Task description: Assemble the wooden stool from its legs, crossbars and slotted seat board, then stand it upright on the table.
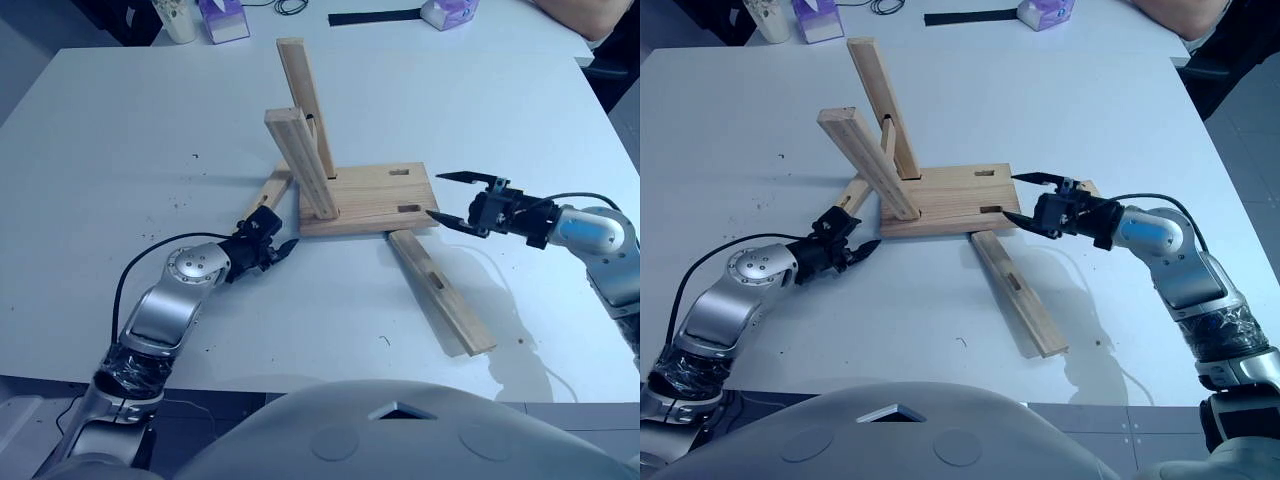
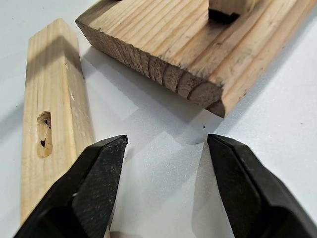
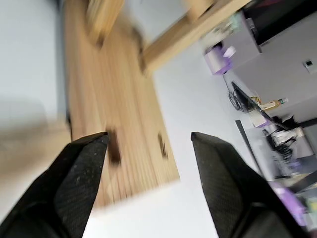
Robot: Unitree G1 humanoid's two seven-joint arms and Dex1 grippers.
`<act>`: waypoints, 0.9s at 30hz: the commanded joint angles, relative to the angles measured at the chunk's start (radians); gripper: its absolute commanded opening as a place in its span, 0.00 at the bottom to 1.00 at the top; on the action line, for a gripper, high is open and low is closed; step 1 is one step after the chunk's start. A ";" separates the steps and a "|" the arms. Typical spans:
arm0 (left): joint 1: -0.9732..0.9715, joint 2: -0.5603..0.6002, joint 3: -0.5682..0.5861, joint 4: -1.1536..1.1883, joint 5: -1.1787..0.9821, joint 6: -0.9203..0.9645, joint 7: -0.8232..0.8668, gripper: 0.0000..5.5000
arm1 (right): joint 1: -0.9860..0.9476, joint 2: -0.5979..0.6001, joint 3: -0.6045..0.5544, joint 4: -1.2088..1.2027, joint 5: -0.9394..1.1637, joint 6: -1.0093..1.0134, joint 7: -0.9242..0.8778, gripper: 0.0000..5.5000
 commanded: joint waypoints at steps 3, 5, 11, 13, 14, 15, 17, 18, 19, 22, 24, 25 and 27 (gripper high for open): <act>0.100 0.003 -0.010 -0.034 0.034 0.038 0.043 0.55 | 0.094 -0.171 -0.123 -0.418 0.604 0.692 0.001 0.64; 0.154 -0.005 0.006 -0.066 0.036 0.040 0.070 0.55 | 0.183 -0.265 -0.193 -0.502 0.697 0.807 0.007 0.71; 0.328 -0.047 0.050 -0.171 0.041 0.048 0.174 0.55 | 0.332 -0.390 -0.392 -0.558 0.740 1.117 -0.099 0.79; 0.359 -0.062 0.050 -0.190 0.043 0.048 0.197 0.55 | 0.353 -0.384 -0.434 -0.599 0.768 1.177 -0.125 0.79; 0.365 -0.070 0.045 -0.196 0.046 0.048 0.207 0.55 | 0.358 -0.374 -0.440 -0.628 0.770 1.196 -0.143 0.79; 0.364 -0.075 0.037 -0.197 0.050 0.047 0.213 0.55 | 0.358 -0.357 -0.438 -0.652 0.774 1.215 -0.169 0.79; 0.351 -0.078 0.020 -0.196 0.057 0.047 0.220 0.55 | 0.368 -0.319 -0.427 -0.689 0.784 1.248 -0.223 0.79; 0.346 -0.078 0.016 -0.196 0.059 0.048 0.220 0.55 | 0.369 -0.300 -0.430 -0.700 0.808 1.270 -0.248 0.79; 0.342 -0.078 0.013 -0.197 0.061 0.049 0.219 0.55 | 0.369 -0.281 -0.432 -0.710 0.832 1.290 -0.272 0.79; 0.339 -0.071 0.003 -0.203 0.065 0.050 0.214 0.55 | 0.365 -0.231 -0.428 -0.733 0.859 1.330 -0.345 0.79; 0.340 -0.065 -0.004 -0.203 0.069 0.049 0.211 0.55 | 0.362 -0.203 -0.413 -0.736 0.852 1.347 -0.390 0.79; 0.340 -0.064 -0.009 -0.201 0.071 0.047 0.210 0.55 | 0.363 -0.189 -0.404 -0.739 0.846 1.354 -0.409 0.79; 0.338 -0.064 -0.017 -0.202 0.076 0.048 0.206 0.55 | 0.363 -0.166 -0.385 -0.747 0.838 1.366 -0.441 0.79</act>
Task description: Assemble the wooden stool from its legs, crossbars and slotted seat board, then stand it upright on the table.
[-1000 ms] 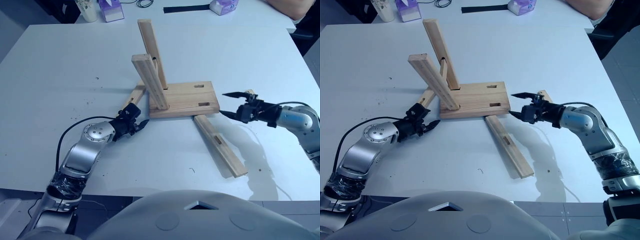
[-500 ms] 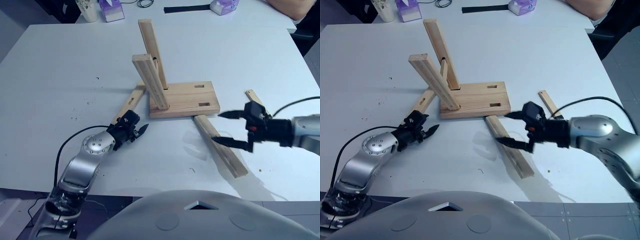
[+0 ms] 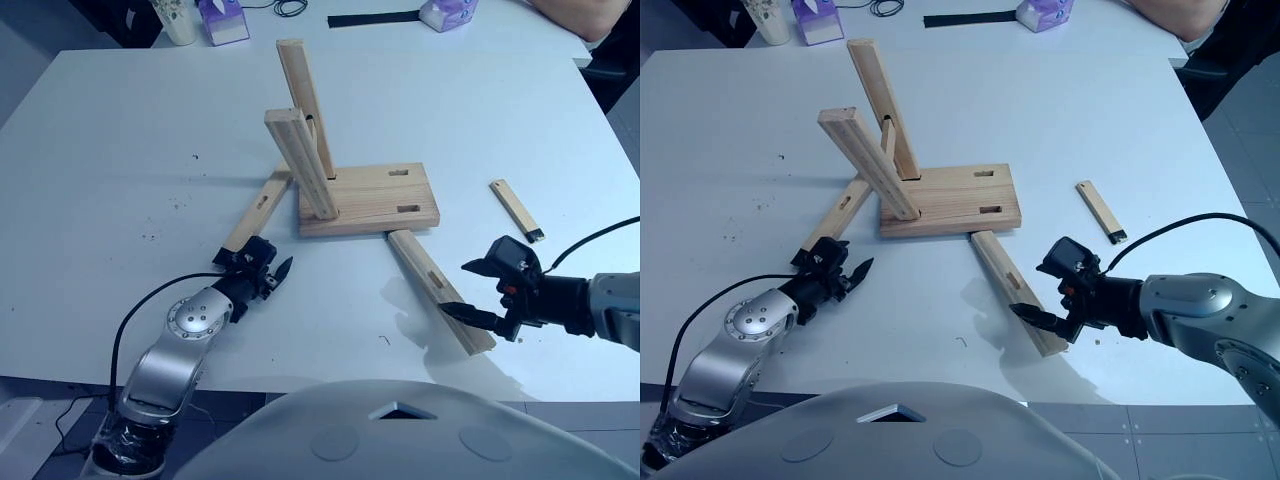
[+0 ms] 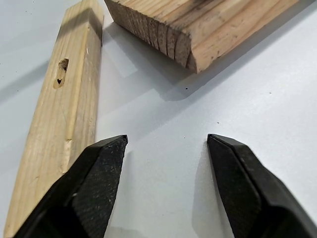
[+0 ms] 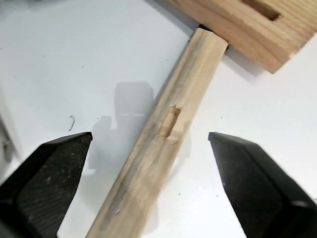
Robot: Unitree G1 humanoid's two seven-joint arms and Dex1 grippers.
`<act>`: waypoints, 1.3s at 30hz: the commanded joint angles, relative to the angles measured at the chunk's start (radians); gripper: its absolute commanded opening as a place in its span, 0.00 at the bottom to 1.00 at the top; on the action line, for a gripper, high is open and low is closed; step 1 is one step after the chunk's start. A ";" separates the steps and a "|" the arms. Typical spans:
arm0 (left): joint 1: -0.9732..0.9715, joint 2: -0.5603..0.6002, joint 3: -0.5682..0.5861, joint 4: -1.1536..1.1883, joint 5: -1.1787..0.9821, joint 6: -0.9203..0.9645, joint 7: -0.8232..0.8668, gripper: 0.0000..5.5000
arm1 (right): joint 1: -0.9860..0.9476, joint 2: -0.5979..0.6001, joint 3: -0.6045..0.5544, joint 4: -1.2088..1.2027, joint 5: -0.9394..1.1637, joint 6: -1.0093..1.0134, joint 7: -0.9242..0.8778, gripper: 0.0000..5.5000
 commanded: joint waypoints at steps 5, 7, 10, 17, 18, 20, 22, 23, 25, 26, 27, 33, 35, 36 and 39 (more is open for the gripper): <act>0.009 0.022 -0.057 0.031 0.022 0.051 -0.029 0.55 | -0.010 0.076 0.120 -0.020 -0.114 0.013 -0.100 0.79; 0.009 0.026 -0.060 0.029 0.022 0.052 -0.032 0.55 | -0.008 0.087 0.158 -0.014 -0.162 0.001 -0.101 0.79; 0.005 0.031 -0.066 0.030 0.024 0.053 -0.036 0.55 | -0.004 0.090 0.219 0.002 -0.254 -0.039 -0.096 0.79; -0.001 0.032 -0.077 0.030 0.028 0.057 -0.042 0.55 | 0.028 0.107 0.283 0.043 -0.402 -0.129 -0.044 0.70; -0.001 0.032 -0.077 0.030 0.029 0.058 -0.042 0.55 | 0.034 0.109 0.282 0.046 -0.410 -0.135 -0.035 0.68; 0.004 0.030 -0.078 0.029 0.030 0.057 -0.039 0.55 | 0.041 0.113 0.278 0.052 -0.420 -0.139 -0.016 0.62; 0.006 0.027 -0.079 0.030 0.031 0.057 -0.036 0.55 | 0.044 0.118 0.273 0.059 -0.432 -0.144 0.002 0.55; 0.007 0.024 -0.080 0.030 0.031 0.058 -0.033 0.55 | 0.045 0.118 0.273 0.066 -0.439 -0.149 0.011 0.51; 0.008 0.019 -0.082 0.030 0.033 0.059 -0.029 0.55 | 0.043 0.115 0.275 0.087 -0.455 -0.161 0.032 0.46; 0.007 0.017 -0.083 0.030 0.033 0.060 -0.028 0.55 | 0.044 0.113 0.275 0.097 -0.464 -0.166 0.043 0.44; 0.007 0.016 -0.084 0.030 0.033 0.061 -0.027 0.55 | 0.047 0.106 0.277 0.108 -0.476 -0.176 0.060 0.42; 0.024 0.001 -0.083 0.021 0.036 0.065 -0.011 0.55 | 0.088 -0.073 0.321 0.233 -0.627 -0.403 0.326 0.38; 0.031 -0.007 -0.084 0.018 0.038 0.065 -0.003 0.55 | 0.071 -0.148 0.337 0.340 -0.715 -0.562 0.452 0.38; 0.034 -0.010 -0.084 0.019 0.039 0.065 0.000 0.55 | 0.043 -0.175 0.351 0.407 -0.766 -0.645 0.508 0.38; 0.032 -0.016 -0.087 0.021 0.041 0.065 0.004 0.55 | -0.074 -0.204 0.405 0.608 -0.925 -0.942 0.650 0.38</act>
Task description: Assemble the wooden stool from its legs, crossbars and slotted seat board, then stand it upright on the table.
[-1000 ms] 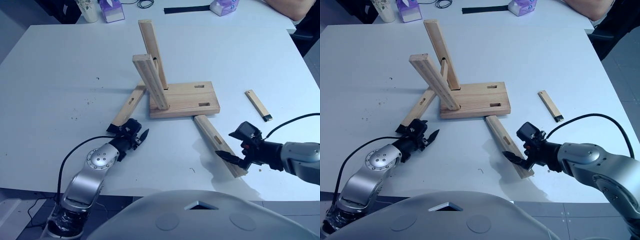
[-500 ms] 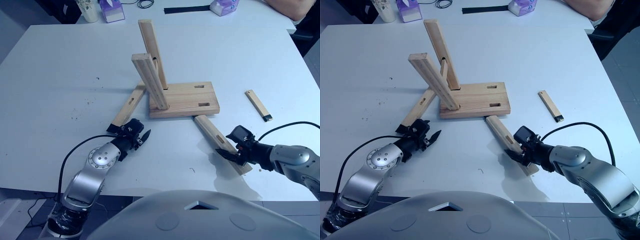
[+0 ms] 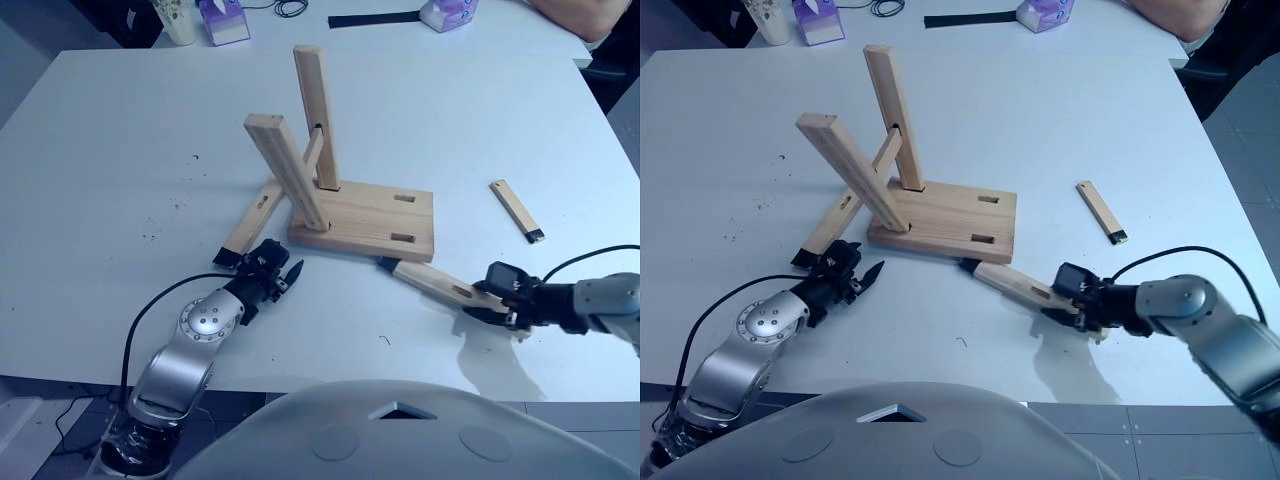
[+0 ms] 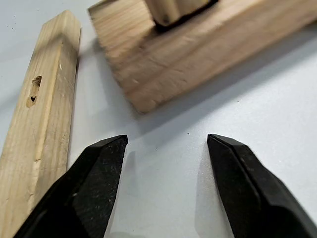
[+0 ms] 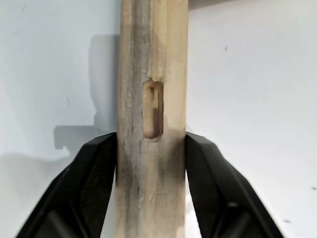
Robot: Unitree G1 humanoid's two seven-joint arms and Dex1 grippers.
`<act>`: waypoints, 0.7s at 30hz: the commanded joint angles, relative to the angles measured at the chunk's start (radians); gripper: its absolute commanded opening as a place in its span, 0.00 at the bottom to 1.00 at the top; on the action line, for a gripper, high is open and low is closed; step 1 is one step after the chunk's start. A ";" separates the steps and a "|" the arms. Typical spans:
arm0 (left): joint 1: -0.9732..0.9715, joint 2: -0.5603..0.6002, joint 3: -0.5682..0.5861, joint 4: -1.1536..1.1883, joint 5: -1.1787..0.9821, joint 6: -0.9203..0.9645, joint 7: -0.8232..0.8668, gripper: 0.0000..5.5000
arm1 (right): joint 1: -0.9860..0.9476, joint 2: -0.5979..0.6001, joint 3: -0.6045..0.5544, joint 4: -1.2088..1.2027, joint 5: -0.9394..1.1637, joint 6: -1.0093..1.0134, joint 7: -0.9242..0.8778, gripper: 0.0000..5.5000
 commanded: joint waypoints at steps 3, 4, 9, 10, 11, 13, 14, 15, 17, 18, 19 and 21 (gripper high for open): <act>0.025 0.002 -0.034 0.044 0.015 0.054 -0.008 0.55 | -0.273 -0.018 0.118 0.405 -0.301 -0.534 0.242 0.38; 0.022 0.003 -0.034 0.045 0.014 0.054 -0.010 0.55 | -0.339 -0.001 0.140 0.470 -0.335 -0.610 0.283 0.38; 0.006 0.012 -0.043 0.047 0.013 0.056 -0.021 0.55 | -0.555 0.067 0.208 0.647 -0.417 -0.862 0.443 0.38; 0.004 0.013 -0.045 0.047 0.013 0.056 -0.023 0.55 | -0.581 0.078 0.218 0.671 -0.431 -0.908 0.462 0.38; 0.002 0.014 -0.047 0.047 0.013 0.057 -0.025 0.55 | -0.605 0.090 0.228 0.690 -0.444 -0.947 0.477 0.38; -0.006 0.015 -0.051 0.049 0.012 0.058 -0.029 0.55 | -0.648 0.119 0.245 0.714 -0.460 -1.028 0.501 0.38; -0.012 0.015 -0.053 0.050 0.012 0.060 -0.031 0.55 | -0.671 0.136 0.254 0.723 -0.464 -1.068 0.509 0.38; -0.016 0.016 -0.055 0.051 0.011 0.061 -0.033 0.55 | -0.694 0.154 0.264 0.732 -0.472 -1.103 0.518 0.38; -0.024 0.019 -0.058 0.053 0.010 0.063 -0.038 0.55 | -0.731 0.179 0.279 0.759 -0.489 -1.177 0.529 0.38; -0.029 0.021 -0.060 0.054 0.010 0.063 -0.041 0.55 | -0.758 0.199 0.290 0.784 -0.506 -1.217 0.526 0.38; -0.036 0.023 -0.062 0.056 0.010 0.065 -0.045 0.55 | -0.787 0.219 0.300 0.814 -0.528 -1.261 0.517 0.38; -0.046 0.028 -0.066 0.058 0.010 0.066 -0.055 0.55 | -0.843 0.261 0.318 0.885 -0.584 -1.348 0.482 0.38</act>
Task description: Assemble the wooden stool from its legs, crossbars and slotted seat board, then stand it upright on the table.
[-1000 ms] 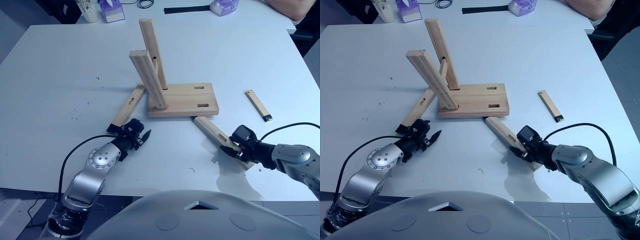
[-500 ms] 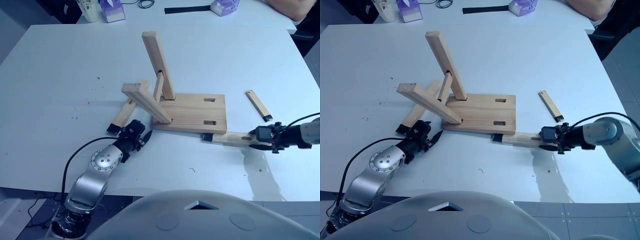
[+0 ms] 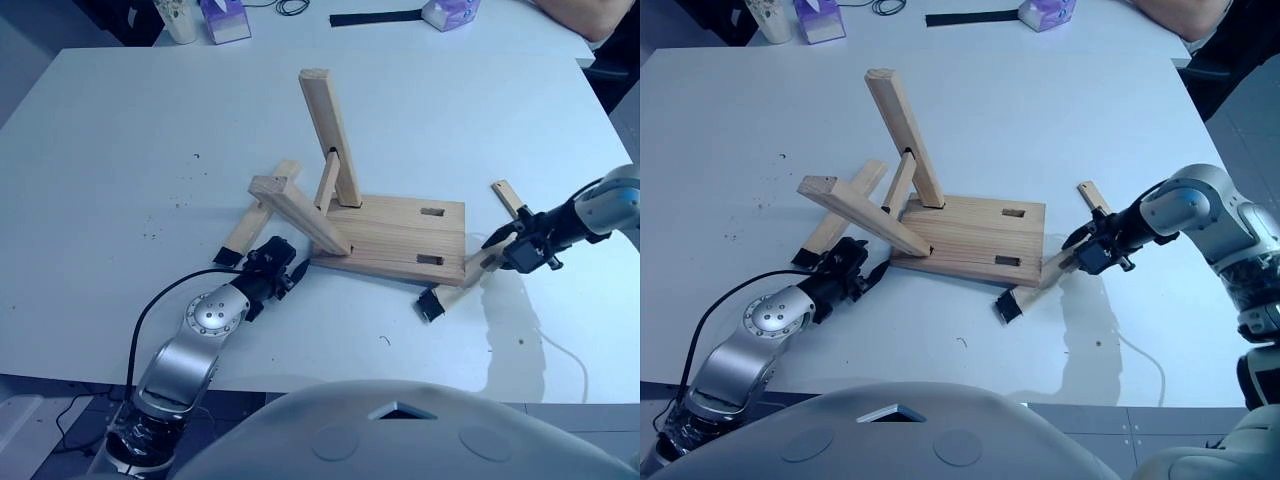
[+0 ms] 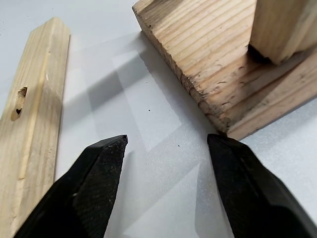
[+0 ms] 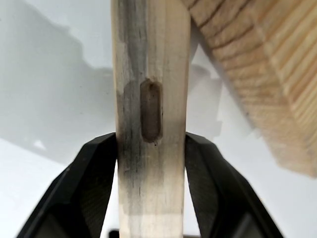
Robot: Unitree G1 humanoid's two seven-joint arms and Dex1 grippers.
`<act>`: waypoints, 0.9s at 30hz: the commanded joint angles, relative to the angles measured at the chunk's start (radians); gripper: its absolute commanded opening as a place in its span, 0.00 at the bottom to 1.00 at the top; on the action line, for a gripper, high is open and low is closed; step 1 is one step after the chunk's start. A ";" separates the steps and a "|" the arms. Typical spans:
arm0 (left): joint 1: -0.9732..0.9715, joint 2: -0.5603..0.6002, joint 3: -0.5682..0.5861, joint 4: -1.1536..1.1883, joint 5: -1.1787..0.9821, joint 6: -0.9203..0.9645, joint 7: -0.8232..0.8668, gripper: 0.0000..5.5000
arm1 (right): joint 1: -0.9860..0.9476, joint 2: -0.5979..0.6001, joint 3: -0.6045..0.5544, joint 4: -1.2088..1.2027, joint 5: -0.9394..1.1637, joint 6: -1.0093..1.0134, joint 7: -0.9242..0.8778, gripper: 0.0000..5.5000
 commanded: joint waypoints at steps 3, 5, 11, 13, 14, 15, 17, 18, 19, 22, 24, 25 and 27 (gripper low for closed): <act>-0.004 0.032 -0.040 0.047 0.008 0.048 -0.044 0.55 | -0.188 0.102 0.058 0.225 -0.207 -0.280 -0.137 0.38; -0.007 0.039 -0.042 0.048 0.007 0.047 -0.052 0.55 | -0.245 0.122 0.087 0.318 -0.310 -0.366 -0.207 0.37; -0.011 0.050 -0.049 0.042 0.005 0.053 -0.067 0.55 | -0.436 0.164 0.218 0.516 -0.725 -0.553 -0.553 0.37; -0.004 0.051 -0.051 0.040 0.006 0.053 -0.066 0.55 | -0.480 0.177 0.264 0.548 -0.825 -0.584 -0.665 0.37; 0.000 0.051 -0.052 0.039 0.006 0.052 -0.065 0.55 | -0.499 0.185 0.286 0.556 -0.869 -0.594 -0.720 0.37; 0.003 0.051 -0.053 0.039 0.006 0.052 -0.064 0.55 | -0.514 0.192 0.306 0.567 -0.903 -0.601 -0.765 0.37; 0.006 0.051 -0.056 0.036 0.006 0.053 -0.064 0.55 | -0.524 0.198 0.331 0.586 -0.936 -0.619 -0.832 0.37; 0.004 0.051 -0.057 0.036 0.006 0.053 -0.065 0.55 | -0.521 0.196 0.336 0.592 -0.940 -0.625 -0.861 0.37; 0.003 0.052 -0.057 0.036 0.006 0.053 -0.066 0.55 | -0.518 0.192 0.343 0.594 -0.948 -0.631 -0.886 0.37; 0.004 0.056 -0.054 0.036 0.006 0.052 -0.069 0.55 | -0.511 0.170 0.362 0.592 -0.974 -0.629 -0.941 0.50; 0.004 0.060 -0.053 0.037 0.005 0.050 -0.073 0.55 | -0.511 0.147 0.366 0.590 -0.986 -0.614 -0.958 0.52; 0.002 0.061 -0.052 0.038 0.004 0.050 -0.075 0.55 | -0.514 0.134 0.369 0.586 -0.994 -0.604 -0.968 0.52; -0.004 0.064 -0.051 0.039 0.003 0.049 -0.080 0.55 | -0.525 0.111 0.373 0.586 -1.006 -0.586 -0.984 0.52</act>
